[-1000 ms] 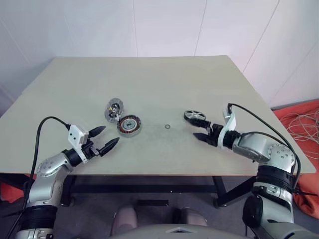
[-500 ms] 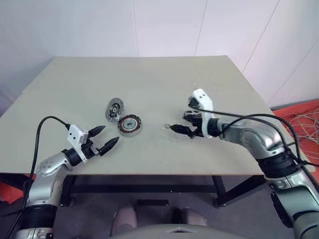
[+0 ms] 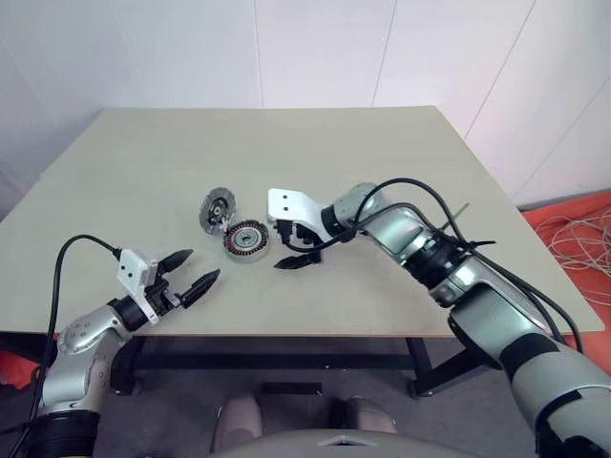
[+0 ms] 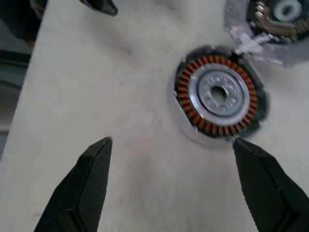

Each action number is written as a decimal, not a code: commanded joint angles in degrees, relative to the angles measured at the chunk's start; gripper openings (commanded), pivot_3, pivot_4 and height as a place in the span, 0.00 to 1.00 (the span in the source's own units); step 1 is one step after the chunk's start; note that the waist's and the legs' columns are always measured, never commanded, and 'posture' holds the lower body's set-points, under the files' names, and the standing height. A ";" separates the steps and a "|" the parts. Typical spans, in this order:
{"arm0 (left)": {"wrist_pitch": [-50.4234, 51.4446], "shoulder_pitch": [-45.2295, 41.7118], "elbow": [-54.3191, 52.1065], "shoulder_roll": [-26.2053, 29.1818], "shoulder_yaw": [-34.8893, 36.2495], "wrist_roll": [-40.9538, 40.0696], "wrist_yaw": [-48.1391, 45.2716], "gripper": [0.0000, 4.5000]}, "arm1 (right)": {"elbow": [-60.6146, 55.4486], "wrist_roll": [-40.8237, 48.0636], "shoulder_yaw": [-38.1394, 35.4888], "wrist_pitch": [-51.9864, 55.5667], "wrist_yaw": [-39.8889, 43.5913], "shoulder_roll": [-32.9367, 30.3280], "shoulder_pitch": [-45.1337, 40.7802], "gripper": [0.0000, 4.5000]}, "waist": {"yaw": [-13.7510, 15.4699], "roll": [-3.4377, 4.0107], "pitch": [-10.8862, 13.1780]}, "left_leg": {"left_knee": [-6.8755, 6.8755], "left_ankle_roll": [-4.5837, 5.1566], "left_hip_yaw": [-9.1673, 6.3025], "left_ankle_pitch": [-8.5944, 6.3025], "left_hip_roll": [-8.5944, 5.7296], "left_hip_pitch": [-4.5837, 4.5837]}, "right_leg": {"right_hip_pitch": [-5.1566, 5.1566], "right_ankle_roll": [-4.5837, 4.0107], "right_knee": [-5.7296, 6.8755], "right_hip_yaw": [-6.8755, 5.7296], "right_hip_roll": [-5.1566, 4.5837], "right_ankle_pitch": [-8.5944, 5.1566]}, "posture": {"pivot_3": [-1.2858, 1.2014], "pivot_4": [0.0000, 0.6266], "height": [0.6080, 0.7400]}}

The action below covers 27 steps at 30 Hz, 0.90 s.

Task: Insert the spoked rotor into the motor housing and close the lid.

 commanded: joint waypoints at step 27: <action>-2.20 -1.34 -2.23 -1.04 0.44 0.24 2.17 1.00 | 32.91 -25.29 -2.03 -22.14 -1.92 17.60 -9.60 0.33 | -1.34 0.11 0.08 | 0.02 -0.02 0.00 0.00 0.08 0.25 | 0.16 -0.48 0.15 0.01 0.02 0.25 | 0.52 0.00 1.00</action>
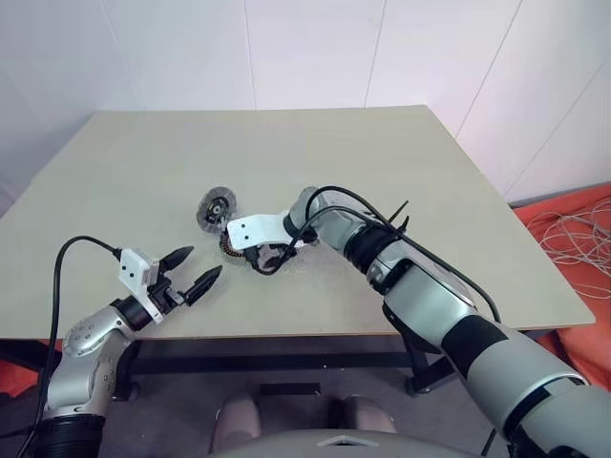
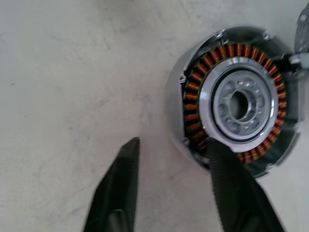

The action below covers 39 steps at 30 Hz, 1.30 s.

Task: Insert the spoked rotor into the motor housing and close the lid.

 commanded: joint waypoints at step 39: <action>-2.80 -4.43 3.00 -0.17 -1.33 1.74 -0.76 1.00 | -43.38 -3.57 -1.58 4.93 19.53 -16.51 12.45 0.00 | 0.17 -0.22 0.27 | 0.11 -0.22 0.03 0.13 0.11 0.21 | -0.14 0.01 0.72 0.07 0.10 -0.46 | 0.52 0.00 1.00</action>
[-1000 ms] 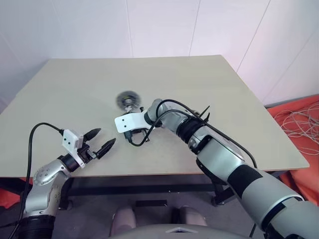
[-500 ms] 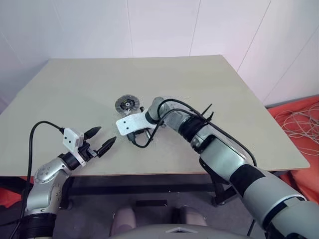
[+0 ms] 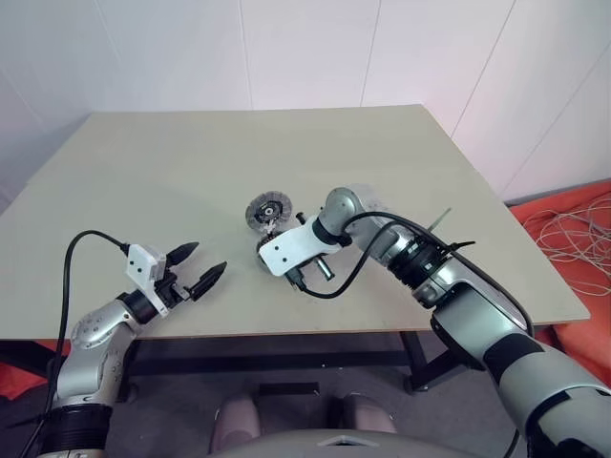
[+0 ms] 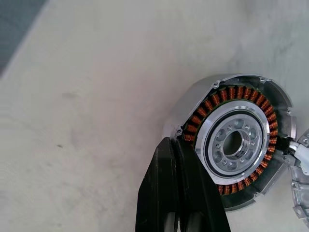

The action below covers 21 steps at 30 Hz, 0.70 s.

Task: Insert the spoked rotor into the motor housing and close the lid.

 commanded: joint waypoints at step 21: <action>-1.00 -2.04 0.38 0.36 0.14 0.47 -0.44 1.00 | -10.10 2.11 -1.10 14.78 -0.59 0.41 0.80 0.28 | 0.08 -0.06 0.00 | 0.01 -0.02 -0.03 0.01 -0.02 0.12 | 0.14 0.00 -0.01 0.01 -0.01 0.00 | 0.52 0.00 1.00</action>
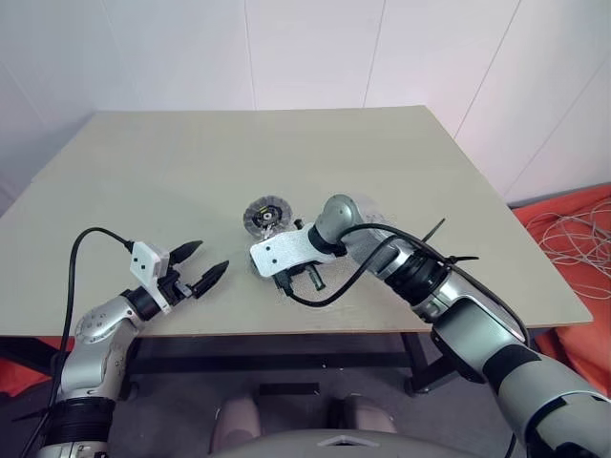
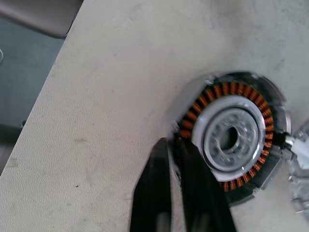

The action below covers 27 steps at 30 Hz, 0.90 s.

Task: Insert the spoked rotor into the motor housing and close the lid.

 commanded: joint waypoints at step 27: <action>-0.43 -1.36 -0.34 0.48 0.12 -0.25 -0.95 1.00 | 1.41 24.58 -32.44 14.14 -25.65 0.75 14.37 0.99 | 1.20 -0.09 -0.06 | -0.06 -0.05 0.03 0.03 -0.03 0.17 | 0.11 0.04 -0.05 -0.03 0.00 -0.02 | 0.52 0.00 1.00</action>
